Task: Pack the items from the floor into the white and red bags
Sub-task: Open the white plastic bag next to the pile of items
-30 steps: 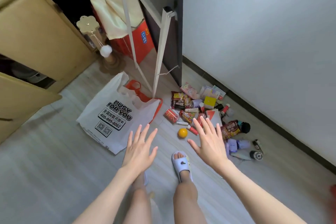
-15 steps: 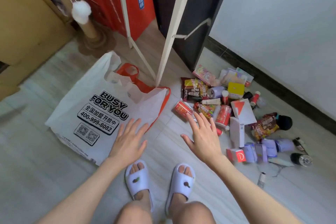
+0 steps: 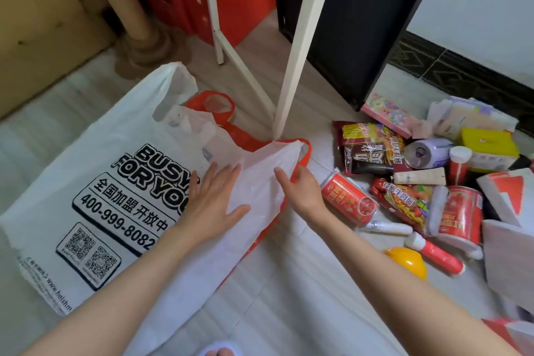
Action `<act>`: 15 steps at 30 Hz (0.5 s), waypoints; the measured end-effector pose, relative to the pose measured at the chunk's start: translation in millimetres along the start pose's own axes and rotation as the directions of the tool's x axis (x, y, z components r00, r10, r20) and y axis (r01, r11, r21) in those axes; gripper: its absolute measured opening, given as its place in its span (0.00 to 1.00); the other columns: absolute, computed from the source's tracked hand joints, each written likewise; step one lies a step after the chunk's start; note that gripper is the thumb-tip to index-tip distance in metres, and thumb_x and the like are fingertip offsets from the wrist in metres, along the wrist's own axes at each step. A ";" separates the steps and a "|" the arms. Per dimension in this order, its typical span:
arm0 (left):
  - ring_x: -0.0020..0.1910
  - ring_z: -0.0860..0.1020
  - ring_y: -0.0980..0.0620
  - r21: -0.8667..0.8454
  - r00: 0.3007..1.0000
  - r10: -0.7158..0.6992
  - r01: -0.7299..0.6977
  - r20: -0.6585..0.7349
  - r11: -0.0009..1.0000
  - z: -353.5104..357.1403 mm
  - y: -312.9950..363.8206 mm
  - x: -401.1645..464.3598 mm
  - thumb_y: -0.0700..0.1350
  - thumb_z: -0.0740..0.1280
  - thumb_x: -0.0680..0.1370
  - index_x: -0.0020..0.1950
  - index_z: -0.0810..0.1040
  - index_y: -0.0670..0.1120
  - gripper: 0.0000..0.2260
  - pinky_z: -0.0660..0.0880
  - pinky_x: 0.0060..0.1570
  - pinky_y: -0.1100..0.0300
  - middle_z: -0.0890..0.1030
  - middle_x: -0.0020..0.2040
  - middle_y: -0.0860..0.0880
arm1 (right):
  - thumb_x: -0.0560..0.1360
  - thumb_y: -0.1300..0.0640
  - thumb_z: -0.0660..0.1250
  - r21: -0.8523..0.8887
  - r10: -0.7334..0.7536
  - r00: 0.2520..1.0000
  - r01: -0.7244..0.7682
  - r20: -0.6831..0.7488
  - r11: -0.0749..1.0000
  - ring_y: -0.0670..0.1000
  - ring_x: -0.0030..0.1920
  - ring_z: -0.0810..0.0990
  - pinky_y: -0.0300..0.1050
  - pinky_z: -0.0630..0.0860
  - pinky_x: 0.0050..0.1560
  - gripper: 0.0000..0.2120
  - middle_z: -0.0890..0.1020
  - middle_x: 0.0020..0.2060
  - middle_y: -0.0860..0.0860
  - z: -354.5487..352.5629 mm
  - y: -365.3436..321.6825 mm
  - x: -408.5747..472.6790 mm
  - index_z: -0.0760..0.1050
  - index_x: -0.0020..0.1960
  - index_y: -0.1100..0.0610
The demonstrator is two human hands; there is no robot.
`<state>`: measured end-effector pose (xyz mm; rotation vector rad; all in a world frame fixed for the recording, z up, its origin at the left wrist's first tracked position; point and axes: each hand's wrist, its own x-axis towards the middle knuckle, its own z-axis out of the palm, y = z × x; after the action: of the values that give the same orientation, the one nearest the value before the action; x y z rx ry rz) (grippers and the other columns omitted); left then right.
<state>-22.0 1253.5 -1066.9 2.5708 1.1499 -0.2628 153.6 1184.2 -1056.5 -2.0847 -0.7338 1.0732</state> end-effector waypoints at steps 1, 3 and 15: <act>0.74 0.53 0.46 -0.004 1.000 -0.012 0.012 0.021 1.000 0.5 -0.6 2.5 0.62 0.57 0.75 0.76 0.49 0.48 0.35 0.41 0.70 0.40 0.60 0.74 0.47 | 0.76 0.47 0.62 0.122 0.071 0.997 -0.074 0.032 0.990 0.53 0.48 0.77 0.42 0.69 0.45 0.16 0.79 0.48 0.52 3.9 -3.4 4.9 0.73 0.55 0.59; 0.70 0.62 0.50 -0.047 0.999 -0.009 0.007 -0.033 0.999 -3.6 2.8 0.9 0.57 0.61 0.76 0.74 0.56 0.50 0.30 0.40 0.70 0.44 0.69 0.67 0.49 | 0.76 0.51 0.64 0.316 0.213 0.974 -0.225 0.073 0.922 0.50 0.37 0.73 0.39 0.68 0.35 0.10 0.75 0.38 0.50 8.2 -14.2 7.2 0.72 0.44 0.57; 0.39 0.78 0.51 -0.169 0.769 0.052 -0.205 -0.637 0.964 -146.2 8.6 -96.6 0.45 0.66 0.71 0.51 0.80 0.44 0.10 0.70 0.38 0.67 0.79 0.42 0.51 | 0.77 0.57 0.59 0.076 -0.385 0.922 0.386 -0.032 0.919 0.49 0.30 0.68 0.42 0.65 0.33 0.16 0.68 0.28 0.52 -37.1 -173.3 -100.5 0.65 0.31 0.57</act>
<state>-73.6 1233.0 -900.5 2.5639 1.0959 0.7877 104.4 1206.7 -860.0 -1.7779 -1.0250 0.8470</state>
